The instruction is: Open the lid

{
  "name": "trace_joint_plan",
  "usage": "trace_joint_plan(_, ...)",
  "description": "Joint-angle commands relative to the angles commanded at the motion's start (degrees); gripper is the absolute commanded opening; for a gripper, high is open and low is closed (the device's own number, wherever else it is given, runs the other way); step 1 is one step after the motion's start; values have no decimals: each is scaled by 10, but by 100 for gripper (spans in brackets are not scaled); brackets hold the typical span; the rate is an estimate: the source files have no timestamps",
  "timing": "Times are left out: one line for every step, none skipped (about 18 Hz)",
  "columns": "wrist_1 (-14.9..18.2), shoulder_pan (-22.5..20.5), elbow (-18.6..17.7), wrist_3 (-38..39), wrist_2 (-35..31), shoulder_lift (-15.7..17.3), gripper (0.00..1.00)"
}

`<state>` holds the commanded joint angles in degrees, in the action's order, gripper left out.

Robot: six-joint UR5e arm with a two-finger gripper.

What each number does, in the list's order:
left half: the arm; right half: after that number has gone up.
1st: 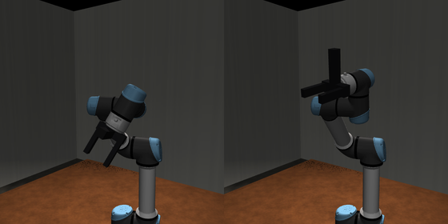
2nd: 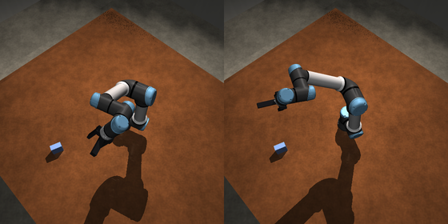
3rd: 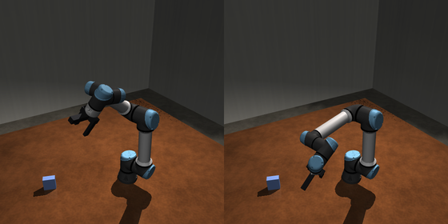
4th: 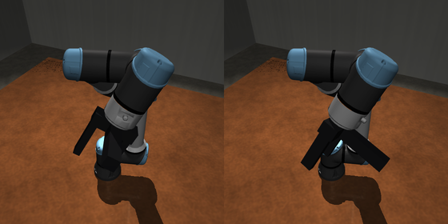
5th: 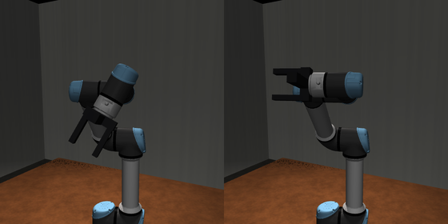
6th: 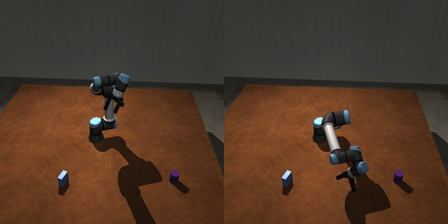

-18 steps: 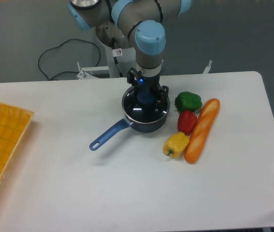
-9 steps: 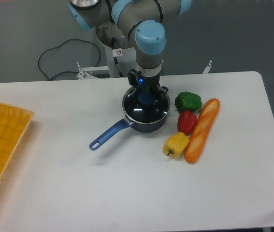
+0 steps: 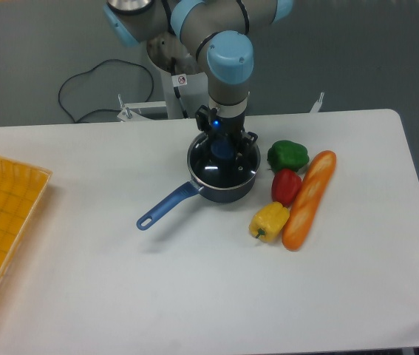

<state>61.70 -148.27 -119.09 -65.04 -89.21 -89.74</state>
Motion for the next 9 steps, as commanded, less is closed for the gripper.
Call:
trace_joint_plan(0, 0, 3, -1, 0, 0, 46)
trace_joint_plan(1, 0, 6, -1, 0, 0, 45)
trace_joint_plan(3, -1, 12, -1, -1, 0, 44)
trace_joint_plan(4, -2, 17, -1, -1, 0, 43)
trace_joint_plan(4, -2, 18, -1, -1, 1, 43)
trace_joint_plan(5, -2, 20, -1, -1, 1, 43)
trace_joint_plan(6, -2, 23, -1, -1, 1, 43)
trace_joint_plan(6, -3, 24, -1, -1, 1, 42)
trace_joint_plan(6, -2, 27, -1, -1, 1, 41)
